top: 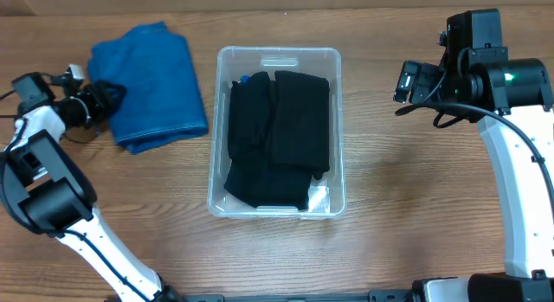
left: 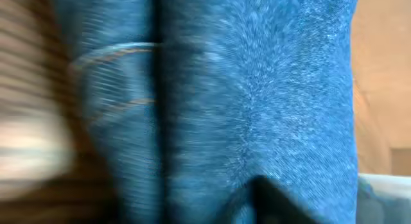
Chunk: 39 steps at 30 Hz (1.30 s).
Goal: Pack container
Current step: 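Move the left gripper to the folded blue denim and grasp it, then carry the blue denim over the bin and lay it on top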
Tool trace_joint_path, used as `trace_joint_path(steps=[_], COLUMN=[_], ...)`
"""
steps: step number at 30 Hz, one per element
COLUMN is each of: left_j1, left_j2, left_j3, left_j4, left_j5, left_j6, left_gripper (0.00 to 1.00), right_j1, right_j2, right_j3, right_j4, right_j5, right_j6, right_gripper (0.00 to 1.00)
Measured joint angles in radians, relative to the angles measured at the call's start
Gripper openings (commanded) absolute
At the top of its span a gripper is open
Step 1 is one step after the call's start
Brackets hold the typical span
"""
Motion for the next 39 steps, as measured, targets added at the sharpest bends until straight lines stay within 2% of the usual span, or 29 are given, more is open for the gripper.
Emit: trace_joint_path(steps=[3,6,9,10,11,14,17,20,23,26,28,33,39], left_j1=[-0.014,-0.014,-0.019,-0.026,-0.041,-0.062,-0.282,-0.535,-0.765,-0.914,-0.980,-1.127,-1.140], left_j2=[0.004,-0.028,-0.197,-0.293,-0.462,-0.729,-0.997,-1.091,-1.073,-0.955,-0.854,-0.715,-0.697], left_j3=[0.001,0.000,-0.018,-0.026,-0.029,-0.029,-0.027,-0.026,-0.029,-0.032,-0.036,-0.044,-0.043], left_j4=[-0.034,-0.155,-0.252,-0.268,-0.279,-0.275,-0.334,-0.481,-0.585,-0.565,-0.507,-0.391,-0.388], left_j5=[0.067,0.080,0.079,0.077,0.060,0.029,0.008,-0.085,-0.251,-0.400,-0.433,-0.470,-0.525], left_j6=[-0.032,-0.023,0.000,0.005,0.010,-0.005,-0.042,-0.077,-0.106,-0.109,-0.109,-0.128,-0.151], left_gripper=[0.04,0.04,0.04,0.04,0.04,0.04,0.04,0.04,0.04,0.04,0.04,0.04,0.04], right_j1=[0.000,0.000,0.000,0.000,0.000,0.000,0.000,0.000,0.000,0.000,0.000,0.000,0.000], right_j2=[0.000,0.000,0.000,0.000,0.000,0.000,0.000,0.000,0.000,0.000,0.000,0.000,0.000], right_j3=[0.000,0.000,0.000,0.000,0.000,0.000,0.000,0.000,0.000,0.000,0.000,0.000,0.000], right_j4=[-0.023,-0.038,-0.049,-0.049,-0.051,-0.061,-0.068,-0.069,-0.071,-0.070,-0.071,-0.071,-0.071], right_j5=[0.000,0.000,0.000,0.000,0.000,0.000,0.000,0.000,-0.006,-0.011,-0.011,-0.011,-0.011], right_j6=[0.001,0.000,0.000,0.001,0.000,0.000,0.000,0.000,0.000,0.000,0.001,0.001,0.000], right_gripper=[1.00,1.00,1.00,1.00,1.00,1.00,1.00,1.00,1.00,1.00,1.00,1.00,1.00])
